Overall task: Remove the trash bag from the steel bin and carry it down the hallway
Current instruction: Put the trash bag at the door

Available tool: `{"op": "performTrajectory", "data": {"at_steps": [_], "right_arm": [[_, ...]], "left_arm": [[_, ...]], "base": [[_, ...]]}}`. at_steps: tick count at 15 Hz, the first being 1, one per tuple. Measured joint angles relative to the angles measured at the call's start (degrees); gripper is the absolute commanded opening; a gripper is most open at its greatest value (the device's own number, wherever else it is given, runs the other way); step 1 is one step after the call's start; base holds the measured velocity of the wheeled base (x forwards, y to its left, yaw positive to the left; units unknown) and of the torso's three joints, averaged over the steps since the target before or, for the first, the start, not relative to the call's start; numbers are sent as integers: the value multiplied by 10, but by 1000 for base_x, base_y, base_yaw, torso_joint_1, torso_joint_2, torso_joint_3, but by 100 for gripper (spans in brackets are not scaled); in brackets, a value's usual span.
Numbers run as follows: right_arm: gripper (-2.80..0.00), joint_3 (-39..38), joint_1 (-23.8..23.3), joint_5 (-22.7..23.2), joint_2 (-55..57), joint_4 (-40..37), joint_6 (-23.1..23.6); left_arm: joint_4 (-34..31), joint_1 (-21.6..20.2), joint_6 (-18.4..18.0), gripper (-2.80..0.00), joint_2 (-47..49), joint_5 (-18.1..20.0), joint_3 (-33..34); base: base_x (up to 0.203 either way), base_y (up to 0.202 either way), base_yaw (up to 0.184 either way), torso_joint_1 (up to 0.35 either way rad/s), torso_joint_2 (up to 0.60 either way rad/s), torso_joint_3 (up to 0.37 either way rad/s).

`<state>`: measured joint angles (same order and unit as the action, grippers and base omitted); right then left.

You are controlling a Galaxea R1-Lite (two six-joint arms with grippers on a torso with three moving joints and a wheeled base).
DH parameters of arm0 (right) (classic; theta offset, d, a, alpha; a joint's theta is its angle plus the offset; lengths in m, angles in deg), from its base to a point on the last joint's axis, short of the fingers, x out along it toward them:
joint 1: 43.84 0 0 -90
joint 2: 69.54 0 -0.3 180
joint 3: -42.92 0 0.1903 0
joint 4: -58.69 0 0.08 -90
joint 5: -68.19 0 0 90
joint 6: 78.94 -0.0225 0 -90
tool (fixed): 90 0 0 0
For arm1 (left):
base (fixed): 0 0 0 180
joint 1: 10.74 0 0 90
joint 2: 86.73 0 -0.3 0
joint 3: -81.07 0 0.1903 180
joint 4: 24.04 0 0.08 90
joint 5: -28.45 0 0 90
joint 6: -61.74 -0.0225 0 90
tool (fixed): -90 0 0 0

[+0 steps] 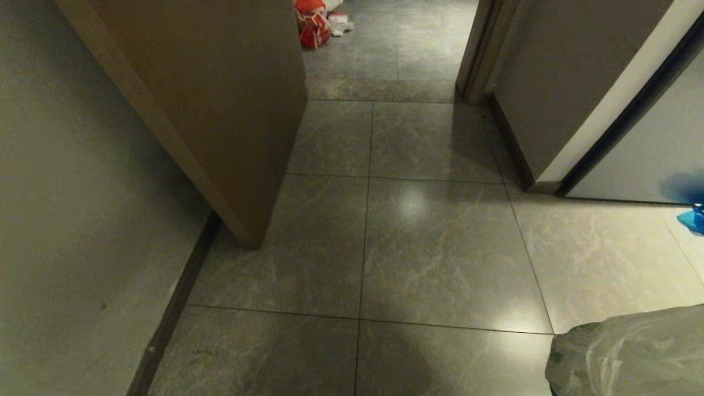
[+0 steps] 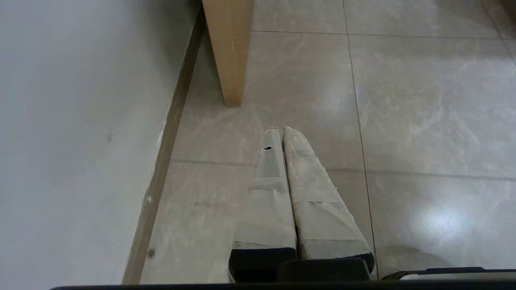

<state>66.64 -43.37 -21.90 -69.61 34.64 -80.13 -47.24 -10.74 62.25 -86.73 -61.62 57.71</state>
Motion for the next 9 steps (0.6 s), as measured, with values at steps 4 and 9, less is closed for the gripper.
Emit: {"op": "performTrajectory", "data": {"at_steps": [4,9], "right_arm": [[-280,0,0,0,0,0,0],[-280,0,0,0,0,0,0]], "left_arm": [[0,0,0,-280,0,0,0],[0,0,0,-280,0,0,0]], "base": [[196,0,-1,3,1,3],[193,0,0,3,4,4]]}}
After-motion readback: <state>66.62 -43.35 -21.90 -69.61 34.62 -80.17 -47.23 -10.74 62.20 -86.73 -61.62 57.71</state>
